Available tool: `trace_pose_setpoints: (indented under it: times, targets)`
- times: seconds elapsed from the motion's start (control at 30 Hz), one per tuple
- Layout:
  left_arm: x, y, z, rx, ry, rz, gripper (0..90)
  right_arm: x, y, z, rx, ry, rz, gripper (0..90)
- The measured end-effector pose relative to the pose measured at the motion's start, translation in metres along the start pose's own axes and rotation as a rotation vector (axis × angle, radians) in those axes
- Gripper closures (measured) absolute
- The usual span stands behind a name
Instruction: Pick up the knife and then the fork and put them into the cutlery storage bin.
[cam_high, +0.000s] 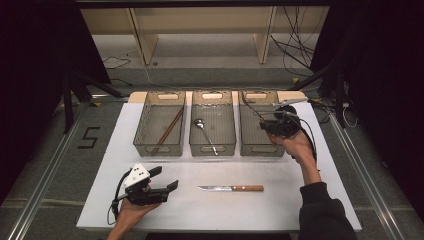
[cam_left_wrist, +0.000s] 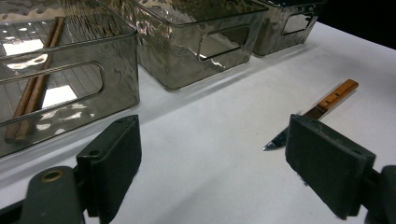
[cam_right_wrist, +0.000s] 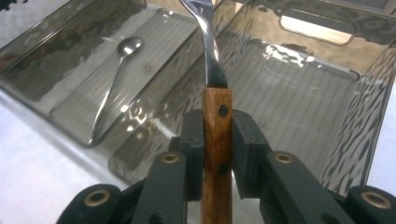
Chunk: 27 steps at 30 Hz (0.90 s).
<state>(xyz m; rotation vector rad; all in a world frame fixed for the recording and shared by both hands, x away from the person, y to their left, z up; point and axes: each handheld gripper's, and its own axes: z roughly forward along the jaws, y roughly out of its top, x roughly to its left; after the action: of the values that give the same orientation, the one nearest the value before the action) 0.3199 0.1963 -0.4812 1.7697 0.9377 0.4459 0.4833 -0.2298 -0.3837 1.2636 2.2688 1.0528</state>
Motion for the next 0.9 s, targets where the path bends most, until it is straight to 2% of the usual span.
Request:
trace_pose_setpoints:
  times: [0.13, 0.53, 0.9]
  targets:
    - [0.0, 0.0, 0.0, -0.002, 0.001, -0.001, 18.3, -0.003, 0.005, 0.006, -0.002, -0.018, 0.025, 76.9]
    - [0.0, 0.0, -0.001, -0.001, 0.0, -0.005, 18.2, -0.009, 0.015, 0.025, 0.044, -0.063, 0.065, 76.9]
    - [0.0, 0.0, 0.0, -0.001, -0.001, -0.004, 18.1, -0.012, 0.014, 0.035, 0.068, -0.083, 0.09, 76.8]
